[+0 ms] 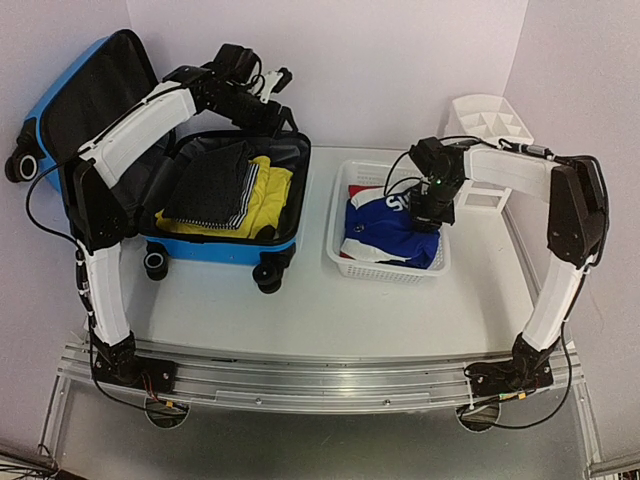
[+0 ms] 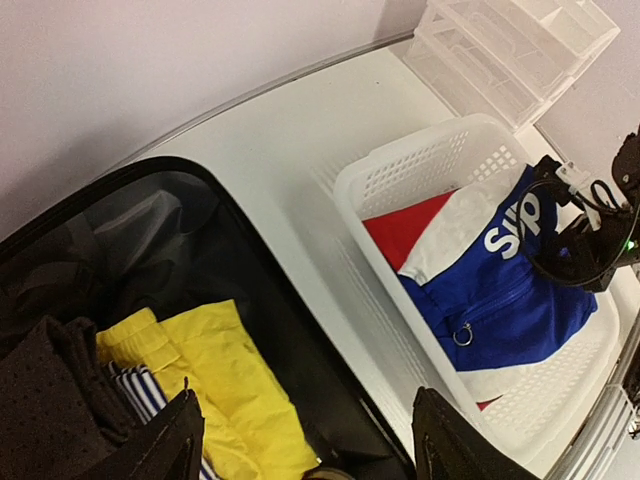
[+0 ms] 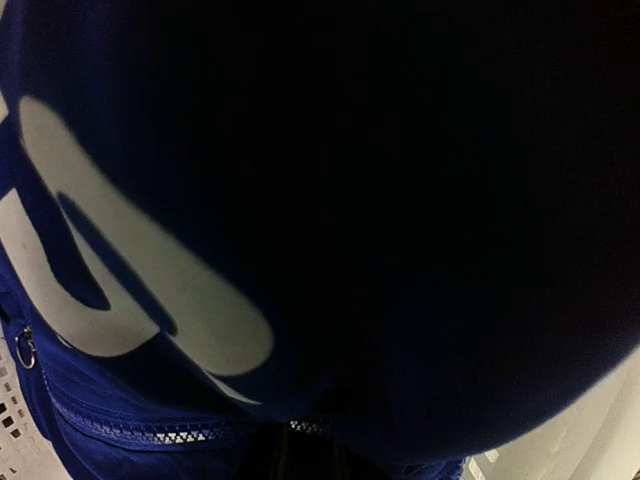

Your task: Open, take out, and arrange the luggage

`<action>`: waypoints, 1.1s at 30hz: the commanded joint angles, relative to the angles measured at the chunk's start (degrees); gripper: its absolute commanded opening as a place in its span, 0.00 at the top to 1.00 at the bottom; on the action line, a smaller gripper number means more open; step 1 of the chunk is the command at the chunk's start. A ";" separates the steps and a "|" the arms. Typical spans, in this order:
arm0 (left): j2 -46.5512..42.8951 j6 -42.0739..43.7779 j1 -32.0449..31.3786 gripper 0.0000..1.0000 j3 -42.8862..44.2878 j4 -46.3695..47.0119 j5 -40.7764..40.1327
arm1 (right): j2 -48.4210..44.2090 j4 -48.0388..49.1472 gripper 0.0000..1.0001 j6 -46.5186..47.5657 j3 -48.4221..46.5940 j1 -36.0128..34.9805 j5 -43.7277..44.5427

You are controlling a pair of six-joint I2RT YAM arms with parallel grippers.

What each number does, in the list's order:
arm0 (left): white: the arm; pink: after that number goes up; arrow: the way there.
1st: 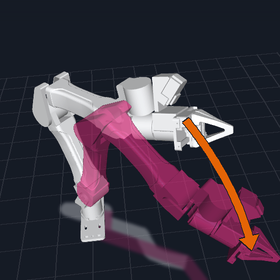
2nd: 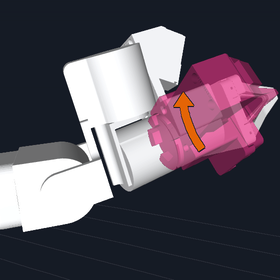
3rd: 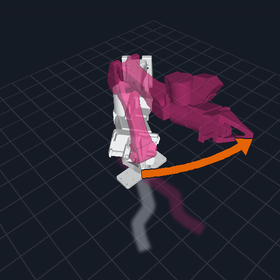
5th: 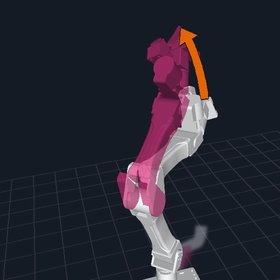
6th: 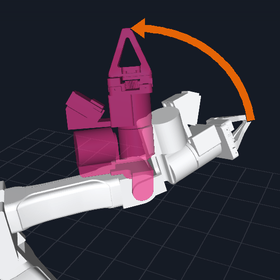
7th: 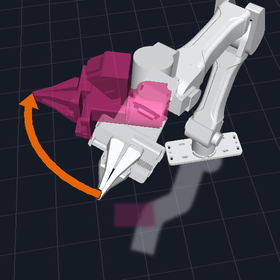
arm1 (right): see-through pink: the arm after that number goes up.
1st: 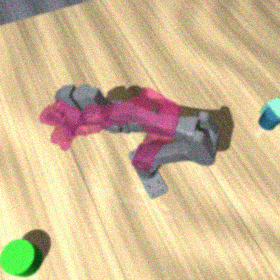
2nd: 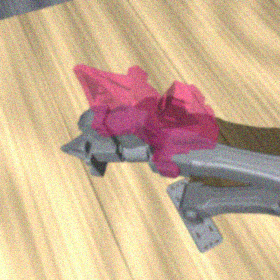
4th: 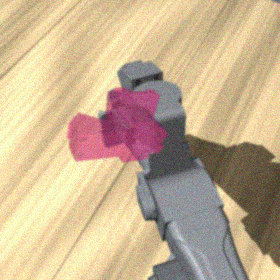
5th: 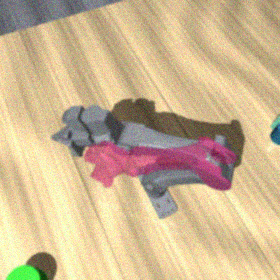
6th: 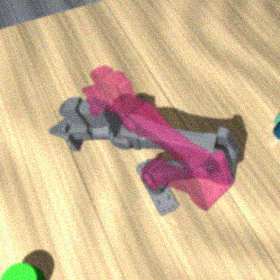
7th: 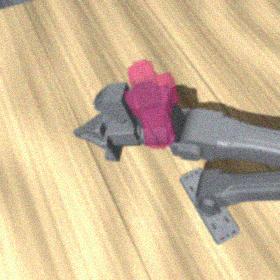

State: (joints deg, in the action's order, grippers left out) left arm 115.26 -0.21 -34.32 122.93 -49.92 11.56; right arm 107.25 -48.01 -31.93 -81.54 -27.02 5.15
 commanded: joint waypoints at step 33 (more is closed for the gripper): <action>-11.26 2.30 36.08 0.27 -37.79 8.86 2.03 | 42.00 42.93 0.42 -20.65 -61.09 -23.62 -15.52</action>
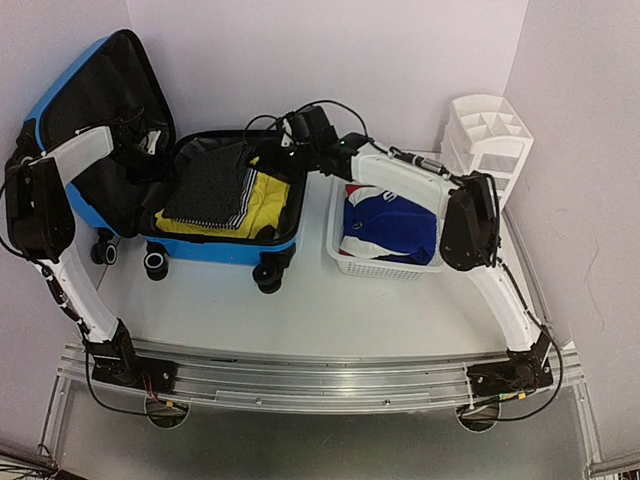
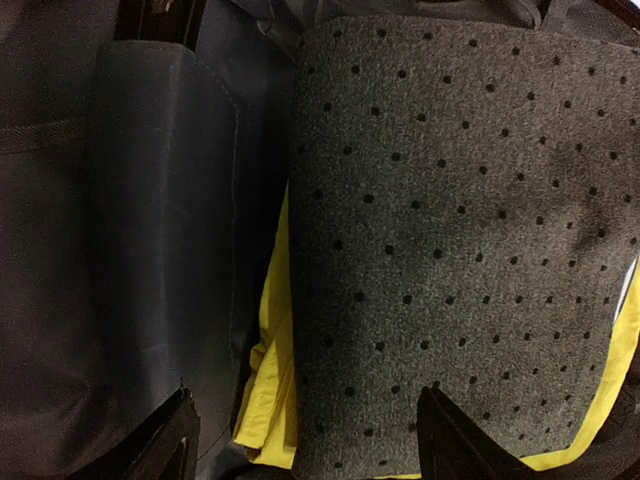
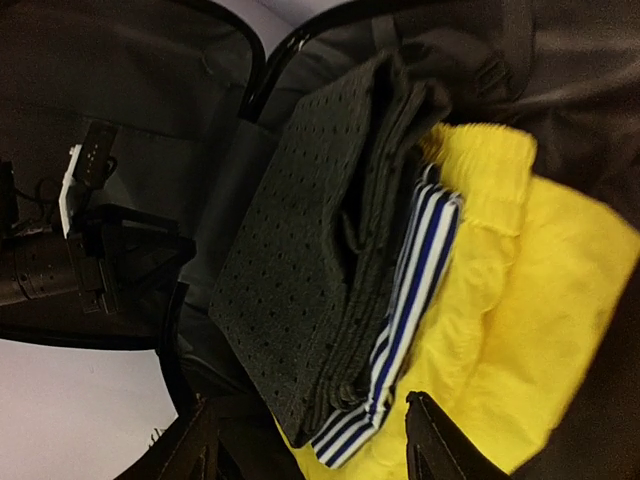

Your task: Open, take out, and arrange the luggage

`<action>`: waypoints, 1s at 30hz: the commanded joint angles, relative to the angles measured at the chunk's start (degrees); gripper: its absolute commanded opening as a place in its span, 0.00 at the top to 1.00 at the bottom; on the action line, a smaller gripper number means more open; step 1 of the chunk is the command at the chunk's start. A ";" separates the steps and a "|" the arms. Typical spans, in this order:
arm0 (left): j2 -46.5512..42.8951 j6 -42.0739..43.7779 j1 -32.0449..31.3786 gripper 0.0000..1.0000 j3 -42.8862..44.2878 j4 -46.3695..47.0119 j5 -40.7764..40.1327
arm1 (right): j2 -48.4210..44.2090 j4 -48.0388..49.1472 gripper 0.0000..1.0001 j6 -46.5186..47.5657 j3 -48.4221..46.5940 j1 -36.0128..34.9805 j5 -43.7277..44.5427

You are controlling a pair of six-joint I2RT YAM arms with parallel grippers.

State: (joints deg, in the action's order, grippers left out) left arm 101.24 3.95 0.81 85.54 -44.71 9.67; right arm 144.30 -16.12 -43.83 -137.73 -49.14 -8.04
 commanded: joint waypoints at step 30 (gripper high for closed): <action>6.57 -8.70 0.98 0.99 2.05 5.20 23.69 | 7.67 15.33 0.43 -12.23 1.26 -2.51 0.76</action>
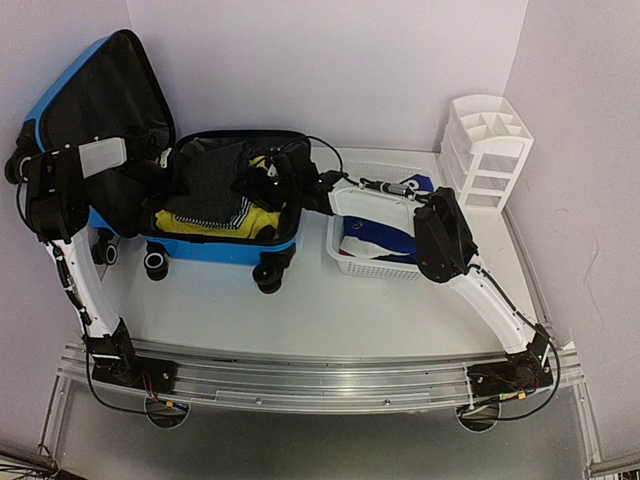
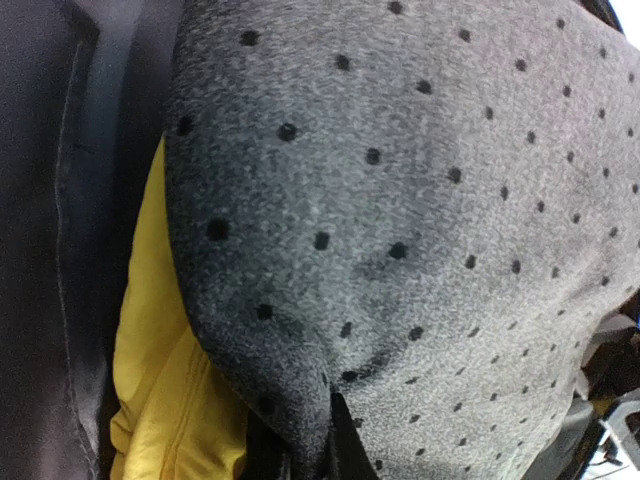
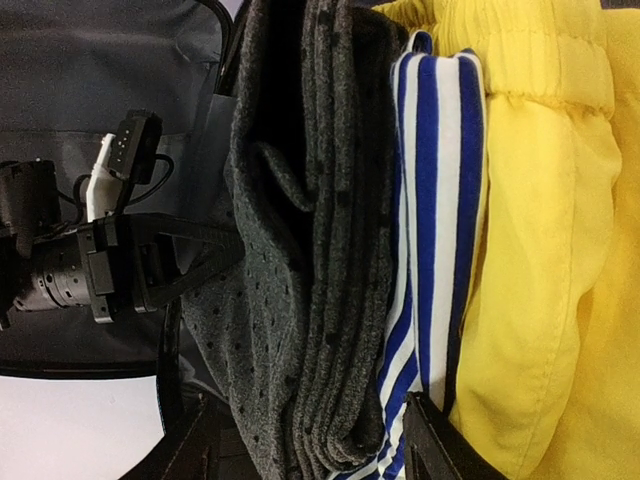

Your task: Open, take out, and arrange the luggage

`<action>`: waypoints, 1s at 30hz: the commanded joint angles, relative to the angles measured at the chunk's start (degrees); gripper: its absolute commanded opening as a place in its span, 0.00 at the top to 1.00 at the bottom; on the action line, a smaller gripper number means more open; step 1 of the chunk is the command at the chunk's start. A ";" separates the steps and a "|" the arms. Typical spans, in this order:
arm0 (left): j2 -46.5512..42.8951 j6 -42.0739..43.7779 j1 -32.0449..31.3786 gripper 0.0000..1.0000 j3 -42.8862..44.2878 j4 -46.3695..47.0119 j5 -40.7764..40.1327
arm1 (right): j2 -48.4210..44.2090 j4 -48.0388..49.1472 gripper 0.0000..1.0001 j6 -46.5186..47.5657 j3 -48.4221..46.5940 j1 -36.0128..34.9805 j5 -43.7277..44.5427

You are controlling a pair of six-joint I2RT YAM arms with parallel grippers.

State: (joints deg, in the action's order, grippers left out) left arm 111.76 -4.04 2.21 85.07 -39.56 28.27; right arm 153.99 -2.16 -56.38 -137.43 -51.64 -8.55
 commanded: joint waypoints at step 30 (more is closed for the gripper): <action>-11.92 -7.42 -2.03 1.00 -5.37 -1.55 2.84 | 1.37 2.64 0.39 -4.29 1.21 -0.11 0.04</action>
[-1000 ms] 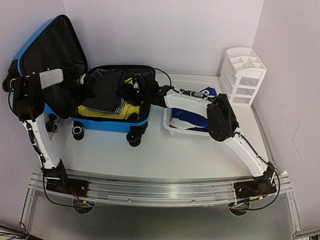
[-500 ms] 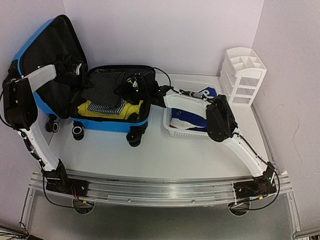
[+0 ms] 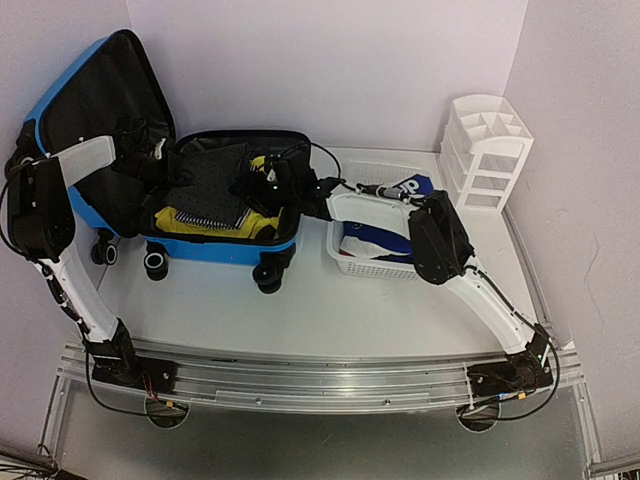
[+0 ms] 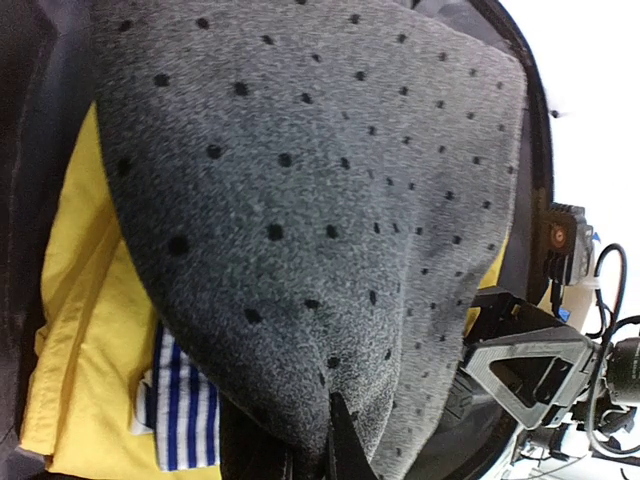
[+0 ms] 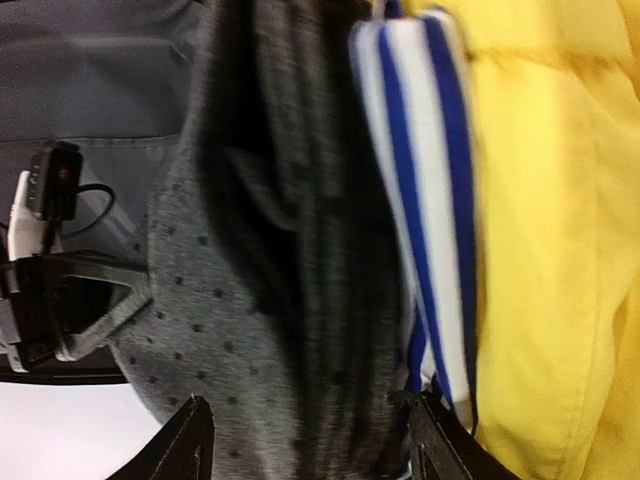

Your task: Open, take out, and arrange the luggage

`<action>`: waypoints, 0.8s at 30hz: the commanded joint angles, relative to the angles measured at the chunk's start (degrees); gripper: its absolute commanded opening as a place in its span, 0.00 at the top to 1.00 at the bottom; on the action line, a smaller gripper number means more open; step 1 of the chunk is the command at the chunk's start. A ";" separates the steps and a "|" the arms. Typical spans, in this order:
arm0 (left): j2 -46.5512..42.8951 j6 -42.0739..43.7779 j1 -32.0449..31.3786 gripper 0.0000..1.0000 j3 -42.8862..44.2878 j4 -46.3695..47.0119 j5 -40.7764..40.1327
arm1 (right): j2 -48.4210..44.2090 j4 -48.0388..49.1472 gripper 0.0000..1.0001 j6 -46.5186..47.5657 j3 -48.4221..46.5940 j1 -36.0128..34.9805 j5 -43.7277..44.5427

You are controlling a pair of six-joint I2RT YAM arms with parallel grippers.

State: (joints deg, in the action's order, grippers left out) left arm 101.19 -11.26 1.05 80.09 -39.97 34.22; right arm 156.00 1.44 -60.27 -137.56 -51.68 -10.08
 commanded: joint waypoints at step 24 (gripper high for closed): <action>-0.97 -0.37 -5.42 1.00 9.63 -4.72 -0.32 | 1.39 4.70 1.00 -0.21 -10.03 -0.54 -4.37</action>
State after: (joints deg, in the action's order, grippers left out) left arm 102.19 -11.64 -3.69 84.05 -43.42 30.48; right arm 162.55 2.08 -62.30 -147.48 -51.73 -13.20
